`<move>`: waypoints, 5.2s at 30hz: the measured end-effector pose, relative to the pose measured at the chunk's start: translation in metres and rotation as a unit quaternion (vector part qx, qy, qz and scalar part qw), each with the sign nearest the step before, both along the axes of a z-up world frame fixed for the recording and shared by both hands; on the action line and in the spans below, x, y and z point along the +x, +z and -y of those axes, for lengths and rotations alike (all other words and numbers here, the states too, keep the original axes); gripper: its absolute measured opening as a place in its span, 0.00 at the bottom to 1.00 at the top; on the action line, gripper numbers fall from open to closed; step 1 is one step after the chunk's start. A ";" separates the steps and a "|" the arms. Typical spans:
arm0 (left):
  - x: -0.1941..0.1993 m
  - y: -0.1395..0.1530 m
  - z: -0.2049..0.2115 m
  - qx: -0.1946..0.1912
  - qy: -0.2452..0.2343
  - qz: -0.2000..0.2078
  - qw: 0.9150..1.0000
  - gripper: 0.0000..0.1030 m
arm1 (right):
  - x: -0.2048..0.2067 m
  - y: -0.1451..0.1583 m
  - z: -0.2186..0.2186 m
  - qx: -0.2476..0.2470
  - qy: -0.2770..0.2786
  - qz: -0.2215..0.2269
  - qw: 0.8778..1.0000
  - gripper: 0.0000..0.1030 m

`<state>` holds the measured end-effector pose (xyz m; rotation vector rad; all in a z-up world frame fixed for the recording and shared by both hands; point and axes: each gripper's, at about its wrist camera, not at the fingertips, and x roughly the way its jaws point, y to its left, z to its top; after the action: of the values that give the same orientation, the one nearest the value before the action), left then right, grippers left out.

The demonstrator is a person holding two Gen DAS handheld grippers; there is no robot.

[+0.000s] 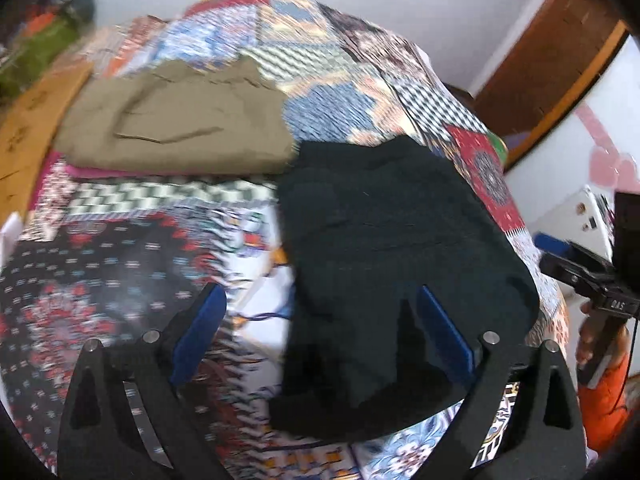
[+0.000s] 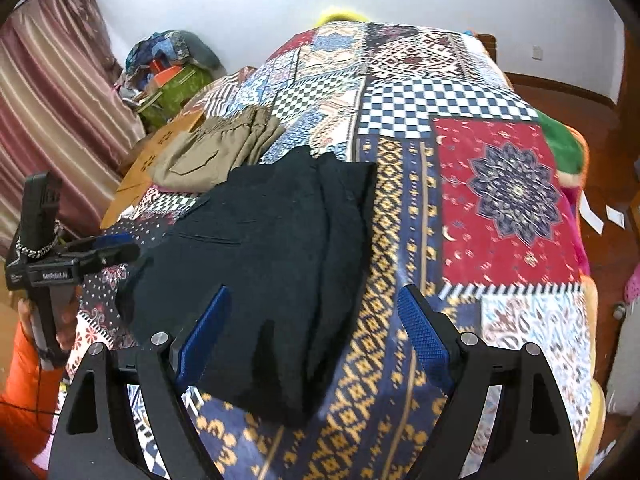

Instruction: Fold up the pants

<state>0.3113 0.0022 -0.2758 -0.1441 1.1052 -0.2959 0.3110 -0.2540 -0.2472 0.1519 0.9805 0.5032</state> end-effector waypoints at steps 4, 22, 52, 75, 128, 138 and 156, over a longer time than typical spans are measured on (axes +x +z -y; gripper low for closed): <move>0.010 -0.024 0.015 0.008 -0.020 -0.035 0.999 0.94 | 0.010 -0.013 -0.009 -0.002 0.006 -0.013 1.000 0.81; 0.046 -0.061 0.019 -0.089 -0.027 -0.090 0.992 0.97 | 0.025 -0.050 -0.027 0.025 0.043 -0.077 0.996 0.87; 0.018 -0.054 0.030 -0.107 -0.068 -0.093 0.988 0.77 | 0.008 -0.044 -0.026 0.053 0.075 -0.093 0.991 0.66; -0.035 0.046 0.031 -0.057 -0.072 0.062 0.994 0.39 | -0.024 0.040 -0.034 0.011 0.067 0.044 0.997 0.30; 0.225 -0.043 -0.230 -0.044 0.111 0.018 0.993 0.56 | 0.191 -0.040 -0.259 -0.055 0.117 0.044 0.991 0.30; 0.180 -0.001 -0.238 0.018 0.139 0.061 0.988 0.58 | 0.154 -0.003 -0.238 -0.068 0.127 0.073 0.987 0.33; 0.148 -0.017 -0.232 0.111 0.157 0.066 0.979 0.57 | 0.142 -0.010 -0.227 -0.093 0.143 0.065 0.983 0.38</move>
<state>0.4598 0.2342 -0.2930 -0.0964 0.9589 0.0992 0.4528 -0.0272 -0.2570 -0.1908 0.9199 0.6720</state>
